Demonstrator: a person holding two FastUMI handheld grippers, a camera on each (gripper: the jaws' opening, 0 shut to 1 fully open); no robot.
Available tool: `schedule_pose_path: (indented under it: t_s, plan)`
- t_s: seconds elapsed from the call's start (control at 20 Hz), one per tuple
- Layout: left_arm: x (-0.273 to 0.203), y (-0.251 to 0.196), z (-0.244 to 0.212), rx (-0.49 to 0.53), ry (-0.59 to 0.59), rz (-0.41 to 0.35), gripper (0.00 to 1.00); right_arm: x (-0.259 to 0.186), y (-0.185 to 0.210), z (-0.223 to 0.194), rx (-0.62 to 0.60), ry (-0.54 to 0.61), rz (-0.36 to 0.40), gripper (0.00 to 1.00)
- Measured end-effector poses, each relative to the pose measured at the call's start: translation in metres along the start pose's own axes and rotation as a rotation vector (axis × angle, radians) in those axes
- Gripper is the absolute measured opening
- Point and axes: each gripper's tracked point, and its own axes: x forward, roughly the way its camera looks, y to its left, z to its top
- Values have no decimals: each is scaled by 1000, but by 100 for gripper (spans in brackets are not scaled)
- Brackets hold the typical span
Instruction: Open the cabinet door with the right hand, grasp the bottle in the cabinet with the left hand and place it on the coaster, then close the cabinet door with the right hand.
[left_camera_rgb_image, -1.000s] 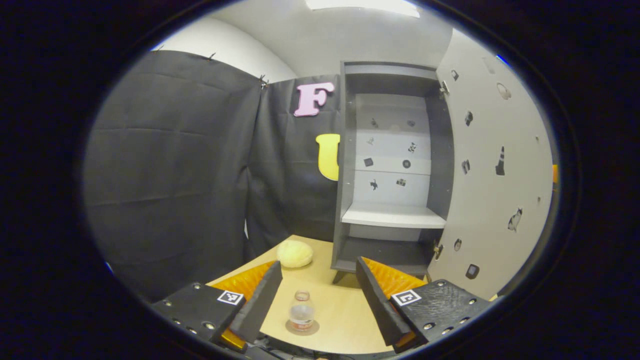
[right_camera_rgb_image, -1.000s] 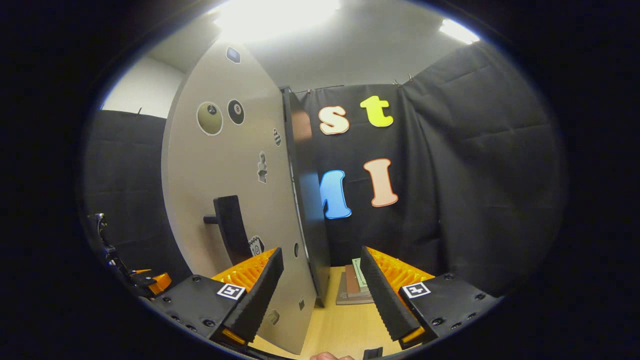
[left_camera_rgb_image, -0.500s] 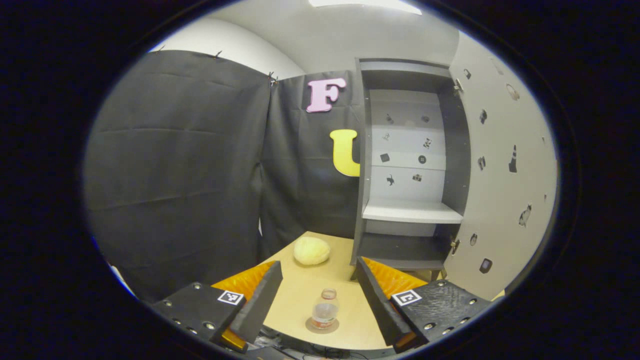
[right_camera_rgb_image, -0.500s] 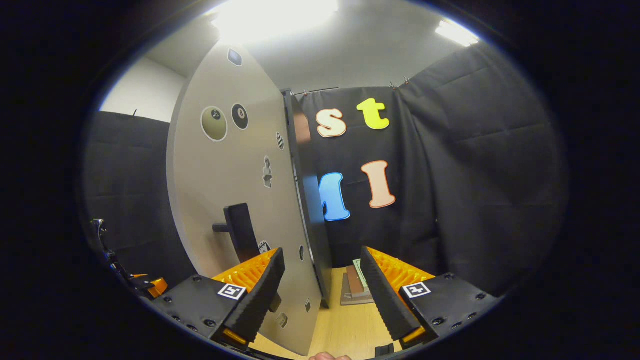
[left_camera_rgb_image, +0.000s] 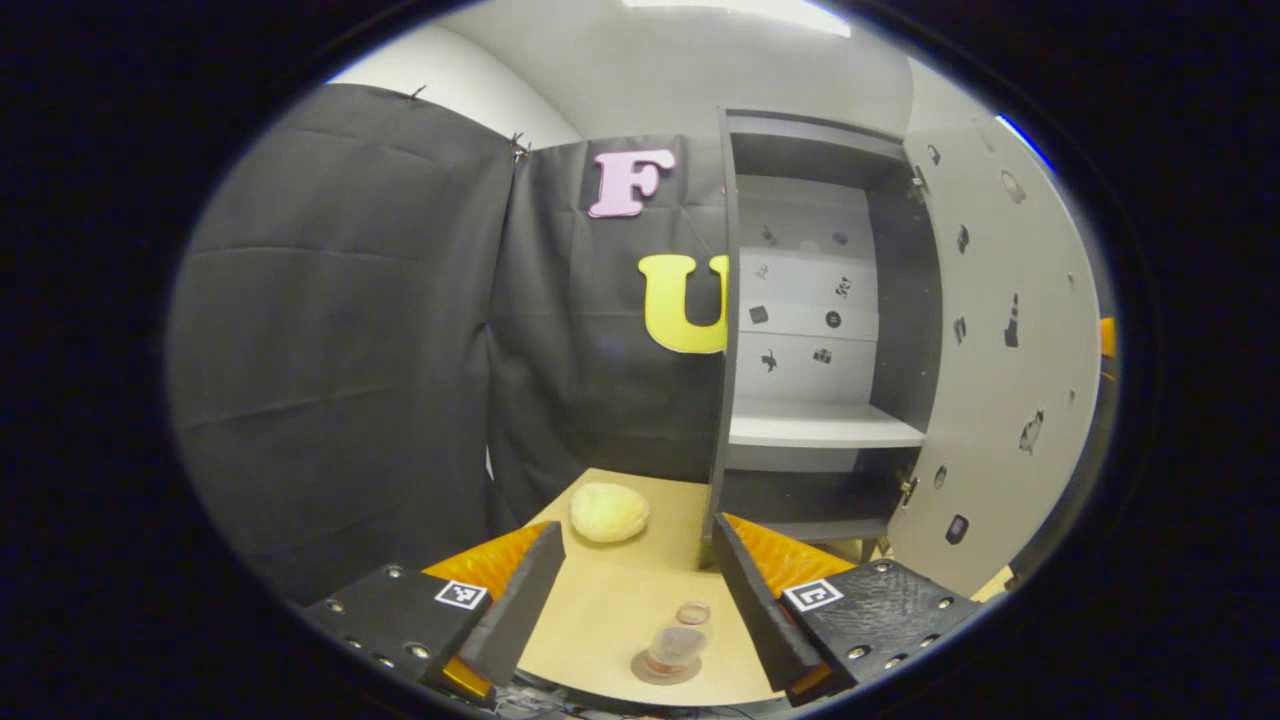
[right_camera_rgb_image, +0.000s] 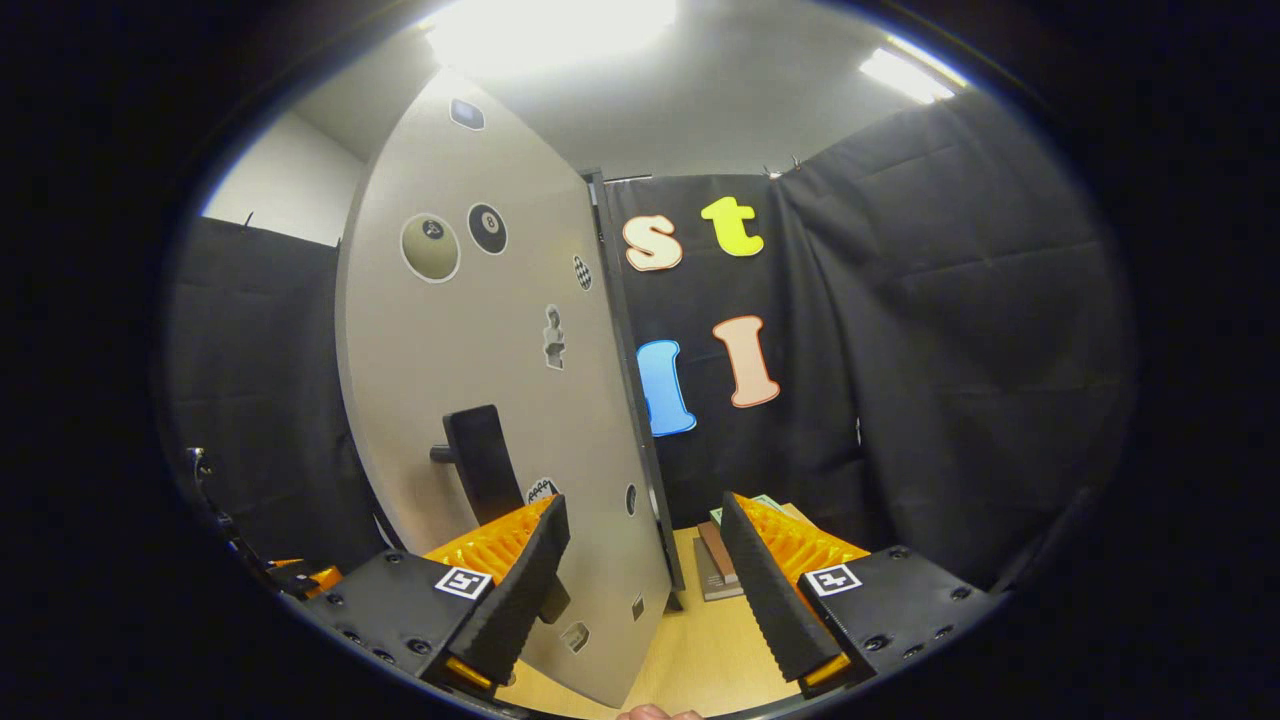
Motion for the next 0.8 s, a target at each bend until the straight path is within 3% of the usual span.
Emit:
schedule_pose_path:
  t_s: [0.1, 0.15, 0.2, 0.25, 0.5, 0.55, 0.6, 0.8]
  plan:
    - [4, 14, 0, 3, -1, -11, 94, 2, 17, -6, 23, 4, -13, 98]
    - [7, 21, 0, -2, -1, -16, 89, 5, 27, -8, 37, 3, -14, 98]
    - [8, 26, -2, -11, -2, -25, 94, 8, 37, -9, 48, 2, -15, 98]
    - [11, 32, -2, -17, 0, -29, 89, 11, 45, -12, 53, 7, -17, 98]
    - [25, 47, -16, -37, 27, -65, 89, 32, 79, -21, 45, 27, -33, 98]
    - [27, 48, -17, -32, 31, -74, 94, 38, 86, -21, 49, 30, -22, 98]
    - [29, 48, -16, -23, 33, -83, 89, 42, 95, -22, 50, 37, -11, 98]
    - [34, 41, -8, -2, 27, -121, 89, 55, 127, -42, -3, 108, 53, 98]
